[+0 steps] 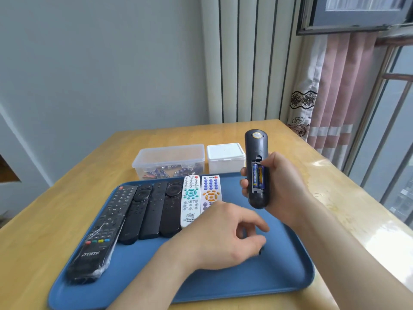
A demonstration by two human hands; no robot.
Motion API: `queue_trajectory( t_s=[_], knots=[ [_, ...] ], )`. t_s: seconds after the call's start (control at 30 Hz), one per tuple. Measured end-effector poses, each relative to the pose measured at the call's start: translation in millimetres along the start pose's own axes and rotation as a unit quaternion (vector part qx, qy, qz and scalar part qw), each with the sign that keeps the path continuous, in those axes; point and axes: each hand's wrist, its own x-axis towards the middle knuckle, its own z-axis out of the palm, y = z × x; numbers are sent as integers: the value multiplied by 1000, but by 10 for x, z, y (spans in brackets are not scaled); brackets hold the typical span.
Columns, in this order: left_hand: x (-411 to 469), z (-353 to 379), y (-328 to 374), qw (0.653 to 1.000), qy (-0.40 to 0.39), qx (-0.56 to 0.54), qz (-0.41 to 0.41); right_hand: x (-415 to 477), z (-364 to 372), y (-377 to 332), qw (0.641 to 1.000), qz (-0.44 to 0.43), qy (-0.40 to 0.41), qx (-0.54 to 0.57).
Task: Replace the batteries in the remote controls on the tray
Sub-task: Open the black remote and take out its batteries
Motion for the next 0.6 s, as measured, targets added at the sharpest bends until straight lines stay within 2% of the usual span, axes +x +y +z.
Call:
queue_trajectory(
  t_s=[0.1, 0.17, 0.23, 0.43, 0.6],
  knots=[
    [29, 13, -46, 988, 142, 32, 50, -1, 4, 15, 1000, -12, -3, -8],
    [54, -9, -83, 965, 253, 31, 59, 6, 29, 51, 999, -14, -4, -39],
    [73, -29, -98, 948, 305, 64, 66, -8, 70, 94, 996, -27, -5, -80],
    [73, -33, -154, 941, 295, 150, 71, -110, 179, 158, 990, -72, -23, -121],
    [67, -35, -110, 932, 285, 211, 71, -110, 224, 204, 978, -99, 17, -183]
  ],
)
